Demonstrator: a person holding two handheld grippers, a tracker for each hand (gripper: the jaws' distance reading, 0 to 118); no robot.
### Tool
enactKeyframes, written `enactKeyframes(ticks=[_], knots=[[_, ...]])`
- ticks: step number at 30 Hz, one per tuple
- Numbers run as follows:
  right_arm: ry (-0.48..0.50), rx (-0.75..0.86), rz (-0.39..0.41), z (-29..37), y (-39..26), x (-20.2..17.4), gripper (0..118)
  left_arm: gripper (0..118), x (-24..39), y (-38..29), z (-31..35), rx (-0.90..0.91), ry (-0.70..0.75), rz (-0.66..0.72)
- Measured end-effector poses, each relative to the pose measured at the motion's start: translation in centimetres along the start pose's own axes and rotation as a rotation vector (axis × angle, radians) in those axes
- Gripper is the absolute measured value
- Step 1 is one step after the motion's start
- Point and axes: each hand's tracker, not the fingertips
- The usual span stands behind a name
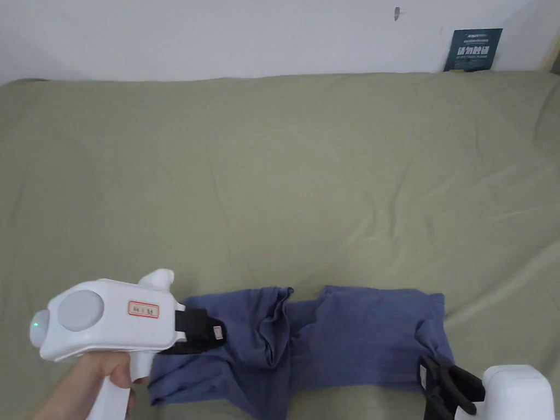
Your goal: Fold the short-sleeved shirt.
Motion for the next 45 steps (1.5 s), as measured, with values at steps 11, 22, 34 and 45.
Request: enactKeyframes(ticks=[11,22,34,45], knots=[[-0.013,-0.030,0.025,-0.6,0.4,0.0,6,0,0.5,1.2,-6.5,-0.029,-0.070,0.016],[0.063,-0.037,0.046,-2.0,0.8,-2.7,6,0,-6.9,0.5,10.2,0.158,0.088,0.033],[0.065,-0.067,0.050,-2.5,0.6,-3.5,6,115,-8.8,0.5,2.2,0.089,-0.214,0.166],[0.049,-0.052,0.036,-1.2,0.5,-2.7,6,12,-8.7,0.1,2.8,0.102,-0.146,0.136]])
